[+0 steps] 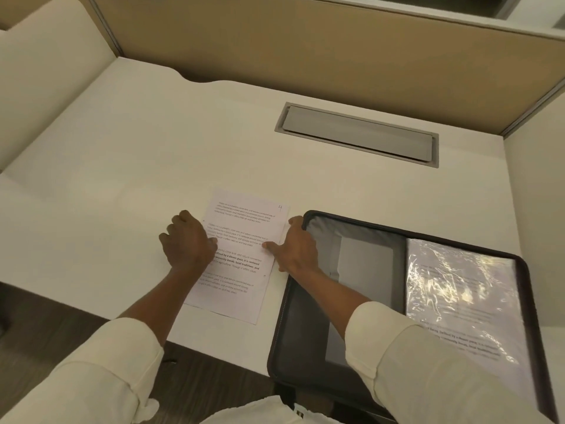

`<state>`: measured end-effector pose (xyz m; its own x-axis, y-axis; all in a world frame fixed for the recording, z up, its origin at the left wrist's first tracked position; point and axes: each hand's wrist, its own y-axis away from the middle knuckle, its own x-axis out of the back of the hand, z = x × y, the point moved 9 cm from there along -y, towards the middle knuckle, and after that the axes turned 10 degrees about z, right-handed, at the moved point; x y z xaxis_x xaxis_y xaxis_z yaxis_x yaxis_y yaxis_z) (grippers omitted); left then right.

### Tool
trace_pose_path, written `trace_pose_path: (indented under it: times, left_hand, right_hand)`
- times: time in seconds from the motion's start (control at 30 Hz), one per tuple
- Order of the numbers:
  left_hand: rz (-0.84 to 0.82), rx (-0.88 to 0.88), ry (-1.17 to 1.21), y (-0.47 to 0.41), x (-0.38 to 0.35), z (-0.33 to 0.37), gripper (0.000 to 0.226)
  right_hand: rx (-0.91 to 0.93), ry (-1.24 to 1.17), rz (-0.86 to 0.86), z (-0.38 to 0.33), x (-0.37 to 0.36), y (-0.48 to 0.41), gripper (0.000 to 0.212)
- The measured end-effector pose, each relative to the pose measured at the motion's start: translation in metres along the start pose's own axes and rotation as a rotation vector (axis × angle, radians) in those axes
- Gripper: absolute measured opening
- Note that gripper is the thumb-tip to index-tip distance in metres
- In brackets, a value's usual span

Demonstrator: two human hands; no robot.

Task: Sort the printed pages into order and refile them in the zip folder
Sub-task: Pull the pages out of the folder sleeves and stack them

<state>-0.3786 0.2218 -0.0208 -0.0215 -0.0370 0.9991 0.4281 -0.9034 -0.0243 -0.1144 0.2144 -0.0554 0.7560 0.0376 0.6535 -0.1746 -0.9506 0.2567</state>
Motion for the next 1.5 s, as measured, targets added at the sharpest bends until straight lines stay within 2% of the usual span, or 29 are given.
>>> trace_pose_path:
  times: [0.17, 0.23, 0.3, 0.6, 0.73, 0.87, 0.97, 1.03, 1.13, 1.23, 1.37, 1.5]
  left_hand:
    - [0.068, -0.11, -0.075, 0.027, 0.012, 0.042, 0.056]
    - [0.065, -0.221, -0.045, 0.049, 0.011, 0.076, 0.046]
    - [0.045, -0.359, 0.042, 0.078, 0.008, 0.118, 0.038]
    - [-0.043, -0.8, 0.375, 0.226, 0.007, 0.284, 0.024]
    - [-0.056, -0.888, 0.396, 0.272, 0.005, 0.327, 0.025]
    - [-0.098, -0.902, 0.413, 0.305, 0.0, 0.354, 0.04]
    - [-0.134, -0.909, 0.376, 0.323, -0.006, 0.366, 0.047]
    - [-0.136, -0.882, 0.357, 0.33, -0.007, 0.369, 0.048]
    - [-0.126, -0.843, 0.336, 0.333, -0.007, 0.372, 0.05]
    - [-0.131, -0.806, 0.339, 0.332, -0.007, 0.376, 0.046]
    - [-0.153, -0.682, 0.403, 0.33, -0.001, 0.382, 0.04]
    - [-0.207, -0.58, 0.542, 0.336, 0.012, 0.391, 0.05]
  right_hand:
    - [0.167, -0.002, -0.027, 0.008, 0.034, 0.005, 0.043]
    - [0.218, 0.027, 0.037, 0.026, 0.06, 0.011, 0.027]
    - [0.226, 0.053, 0.101, 0.049, 0.089, 0.017, 0.021]
    - [0.169, 0.234, 0.369, 0.166, 0.218, 0.04, 0.022]
    - [0.15, 0.311, 0.423, 0.21, 0.261, 0.048, 0.045]
    - [-0.02, 0.474, 0.361, 0.264, 0.29, 0.05, 0.09]
    - [-0.054, 0.51, 0.336, 0.294, 0.303, 0.054, 0.108]
    - [-0.019, 0.558, 0.331, 0.302, 0.309, 0.059, 0.107]
    - [0.041, 0.605, 0.326, 0.3, 0.313, 0.067, 0.096]
    - [0.098, 0.553, 0.422, 0.281, 0.325, 0.073, 0.079]
    - [-0.012, 0.225, 0.459, 0.272, 0.34, 0.076, 0.066]
    - [-0.18, -0.058, 0.456, 0.276, 0.356, 0.081, 0.086]
